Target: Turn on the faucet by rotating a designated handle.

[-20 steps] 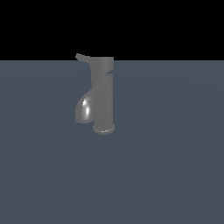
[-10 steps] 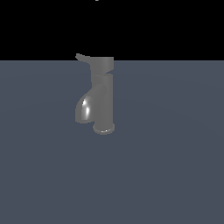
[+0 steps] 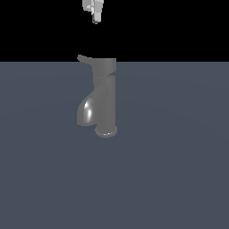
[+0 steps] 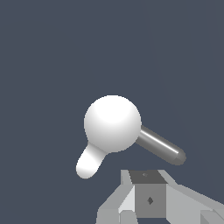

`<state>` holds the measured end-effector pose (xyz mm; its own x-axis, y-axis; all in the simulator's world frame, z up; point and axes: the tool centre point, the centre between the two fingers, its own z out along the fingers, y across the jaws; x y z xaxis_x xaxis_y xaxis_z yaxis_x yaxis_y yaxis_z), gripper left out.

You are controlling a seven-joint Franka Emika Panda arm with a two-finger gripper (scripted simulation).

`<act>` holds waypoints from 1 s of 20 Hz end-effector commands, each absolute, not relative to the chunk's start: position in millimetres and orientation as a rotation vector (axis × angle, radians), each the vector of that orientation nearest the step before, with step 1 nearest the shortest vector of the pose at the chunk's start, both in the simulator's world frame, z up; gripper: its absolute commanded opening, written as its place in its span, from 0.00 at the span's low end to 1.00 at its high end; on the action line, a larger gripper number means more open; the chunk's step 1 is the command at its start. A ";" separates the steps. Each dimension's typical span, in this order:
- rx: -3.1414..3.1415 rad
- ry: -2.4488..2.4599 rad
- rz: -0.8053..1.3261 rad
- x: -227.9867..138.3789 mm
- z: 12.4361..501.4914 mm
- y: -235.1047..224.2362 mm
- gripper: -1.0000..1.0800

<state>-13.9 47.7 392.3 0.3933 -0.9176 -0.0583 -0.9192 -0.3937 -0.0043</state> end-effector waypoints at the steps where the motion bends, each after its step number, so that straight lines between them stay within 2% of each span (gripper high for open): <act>1: -2.542 1.790 0.068 -2.6 383.1 52.6 0.00; 20: -2.157 2.279 0.015 64.5 311.1 88.6 0.00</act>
